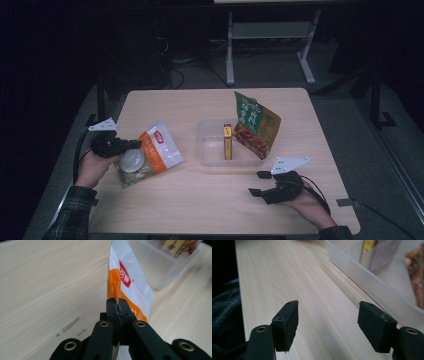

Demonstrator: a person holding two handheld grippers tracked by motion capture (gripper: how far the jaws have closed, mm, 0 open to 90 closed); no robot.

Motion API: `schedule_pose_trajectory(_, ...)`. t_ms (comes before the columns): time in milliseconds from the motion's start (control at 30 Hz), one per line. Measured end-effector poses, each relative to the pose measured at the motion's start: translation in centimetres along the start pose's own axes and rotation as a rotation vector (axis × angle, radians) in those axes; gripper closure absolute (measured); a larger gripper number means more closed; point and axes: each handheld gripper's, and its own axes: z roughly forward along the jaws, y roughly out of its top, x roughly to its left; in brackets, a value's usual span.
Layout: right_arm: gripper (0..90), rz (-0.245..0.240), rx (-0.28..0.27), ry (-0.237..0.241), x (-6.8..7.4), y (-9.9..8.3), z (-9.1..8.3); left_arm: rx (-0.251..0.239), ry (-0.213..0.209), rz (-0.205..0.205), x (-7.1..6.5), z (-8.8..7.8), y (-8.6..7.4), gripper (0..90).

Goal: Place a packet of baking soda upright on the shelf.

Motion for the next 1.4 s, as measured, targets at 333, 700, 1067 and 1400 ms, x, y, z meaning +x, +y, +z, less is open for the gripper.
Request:
schedule_pose_trajectory(333,36.1,-0.03,-0.062,0.082,1.5,3.0,2.2,-0.119,-0.132,0.049,-4.0,-0.2,2.1,89.9)
schedule_pose_trajectory(700,41.3,-0.015,-0.175,0.083,1.7,6.2,5.1,-0.193,-0.221,0.089,-8.9,1.6,4.1,89.9)
schedule_pose_trajectory(1067,64.5,0.05,-0.228,0.252,1.6,7.7,7.8,-0.202,-0.287,0.117,-11.7,3.6,4.5,89.9)
schedule_pose_trajectory(1400,90.0,0.004,-0.22,0.345,2.0,8.0,7.4,-0.188,-0.278,0.127,-11.9,4.3,3.9,89.5)
